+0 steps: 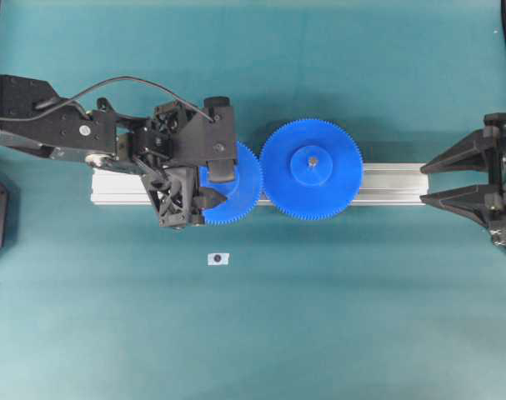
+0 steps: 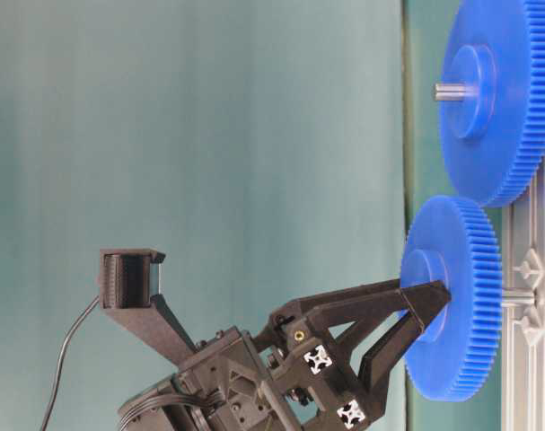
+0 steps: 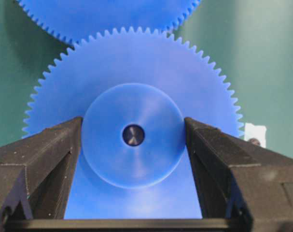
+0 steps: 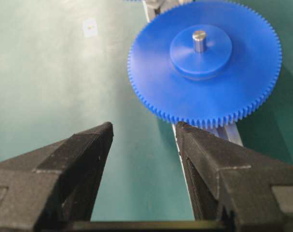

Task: Insert the small gear onto the shaft.
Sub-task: 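Align the gear's hole over the shaft, meshing with the large gear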

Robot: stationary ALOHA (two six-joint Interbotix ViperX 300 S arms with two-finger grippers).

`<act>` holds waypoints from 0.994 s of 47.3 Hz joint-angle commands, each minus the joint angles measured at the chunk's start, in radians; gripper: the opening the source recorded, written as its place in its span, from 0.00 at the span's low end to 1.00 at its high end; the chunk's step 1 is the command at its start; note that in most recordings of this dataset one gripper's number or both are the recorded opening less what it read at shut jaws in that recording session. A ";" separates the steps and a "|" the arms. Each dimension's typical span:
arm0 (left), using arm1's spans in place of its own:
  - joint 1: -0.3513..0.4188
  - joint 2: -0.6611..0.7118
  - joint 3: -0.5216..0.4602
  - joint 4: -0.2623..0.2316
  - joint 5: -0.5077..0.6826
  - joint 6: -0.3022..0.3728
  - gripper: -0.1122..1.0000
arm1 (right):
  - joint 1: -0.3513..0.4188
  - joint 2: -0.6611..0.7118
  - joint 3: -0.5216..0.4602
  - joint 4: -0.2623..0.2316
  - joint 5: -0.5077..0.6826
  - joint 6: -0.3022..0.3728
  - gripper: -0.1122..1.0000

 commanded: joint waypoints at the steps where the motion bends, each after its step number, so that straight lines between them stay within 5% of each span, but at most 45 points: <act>1: 0.005 -0.012 -0.011 0.005 0.003 0.000 0.74 | -0.003 0.006 -0.009 -0.002 -0.009 0.008 0.69; 23: 0.003 -0.014 -0.005 0.002 0.005 -0.008 0.75 | -0.003 0.006 -0.009 -0.002 -0.009 0.008 0.69; 31: 0.003 -0.009 -0.008 0.002 0.005 -0.012 0.89 | -0.003 0.005 -0.005 -0.002 -0.011 0.008 0.69; 47: 0.005 -0.017 -0.040 0.005 0.026 -0.011 0.89 | -0.005 0.006 -0.002 -0.002 -0.020 0.008 0.69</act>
